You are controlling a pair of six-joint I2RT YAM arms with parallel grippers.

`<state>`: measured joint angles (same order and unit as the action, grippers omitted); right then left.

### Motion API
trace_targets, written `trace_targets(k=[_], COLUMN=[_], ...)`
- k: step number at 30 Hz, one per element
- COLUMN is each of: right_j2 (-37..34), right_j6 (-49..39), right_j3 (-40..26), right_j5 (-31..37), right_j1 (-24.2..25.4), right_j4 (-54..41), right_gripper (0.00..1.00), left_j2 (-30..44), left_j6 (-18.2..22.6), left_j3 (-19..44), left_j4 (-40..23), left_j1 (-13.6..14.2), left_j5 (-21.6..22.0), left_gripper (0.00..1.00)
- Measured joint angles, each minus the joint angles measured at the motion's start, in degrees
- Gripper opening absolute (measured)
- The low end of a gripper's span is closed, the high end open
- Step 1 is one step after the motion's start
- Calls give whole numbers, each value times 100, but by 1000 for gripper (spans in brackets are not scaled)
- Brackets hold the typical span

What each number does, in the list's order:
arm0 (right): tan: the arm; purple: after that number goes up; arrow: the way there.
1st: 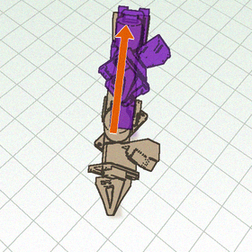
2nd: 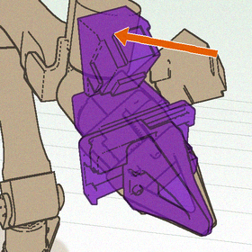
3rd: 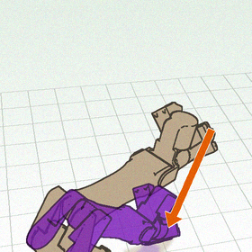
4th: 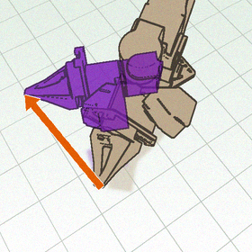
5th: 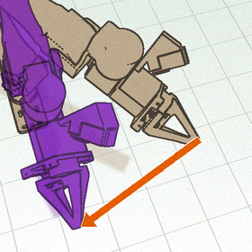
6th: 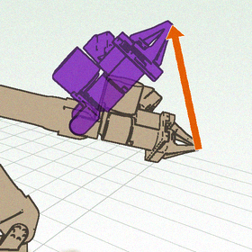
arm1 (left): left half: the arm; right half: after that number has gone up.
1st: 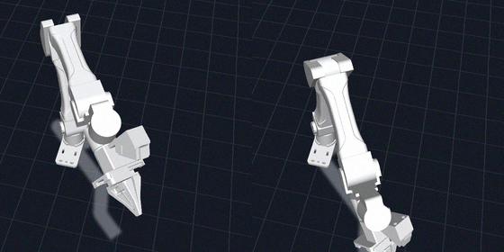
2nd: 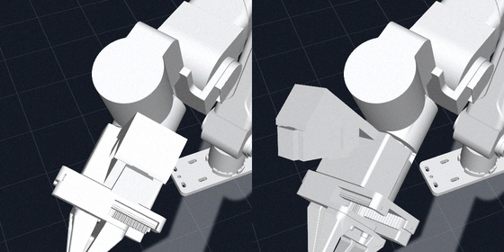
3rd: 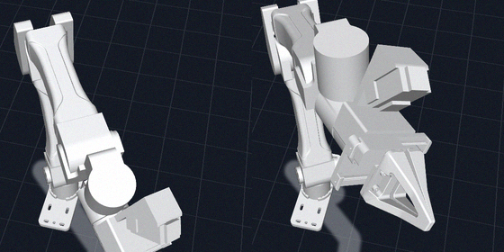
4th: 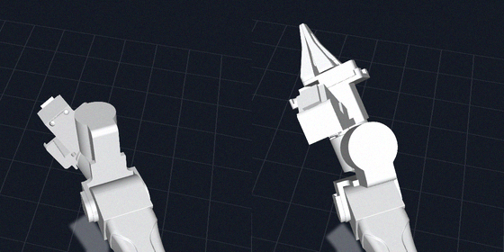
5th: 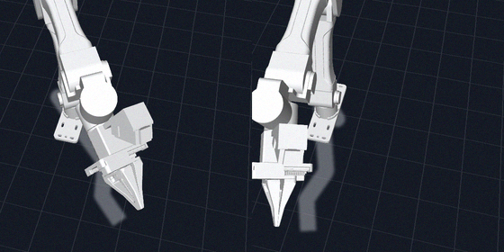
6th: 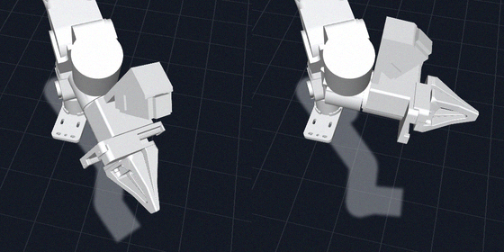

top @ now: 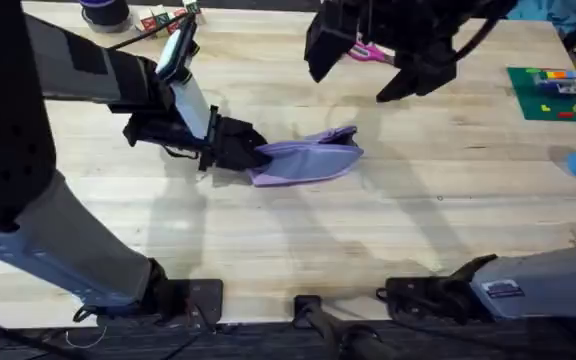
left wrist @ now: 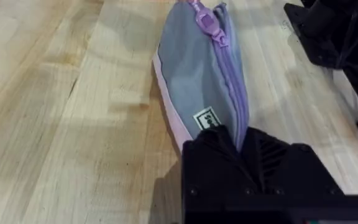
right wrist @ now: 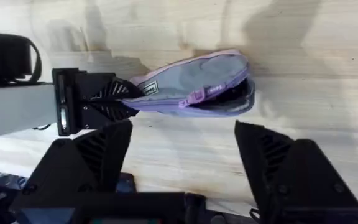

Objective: Unzip the bag, pick up the pens from the table one at a time and place them inside, then zip the bag closed.

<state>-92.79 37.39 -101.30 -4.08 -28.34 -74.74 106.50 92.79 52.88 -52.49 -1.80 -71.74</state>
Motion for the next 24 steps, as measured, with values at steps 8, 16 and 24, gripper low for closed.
trace_targets(k=[8,16,24], right_j2=[-482,-1079,-1478], right_j6=[13,-301,-770], right_j3=[0,0,0], right_j5=[-4,-5,-4], right_j1=[-54,-124,-128], right_j4=[-9,7,15], right_gripper=[996,995,991], left_j2=[0,0,0], left_j6=[0,0,0], left_j3=[0,0,0], left_j4=[0,0,0], left_j1=[0,0,-4], left_j5=[2,1,2], left_gripper=[42,42,43])
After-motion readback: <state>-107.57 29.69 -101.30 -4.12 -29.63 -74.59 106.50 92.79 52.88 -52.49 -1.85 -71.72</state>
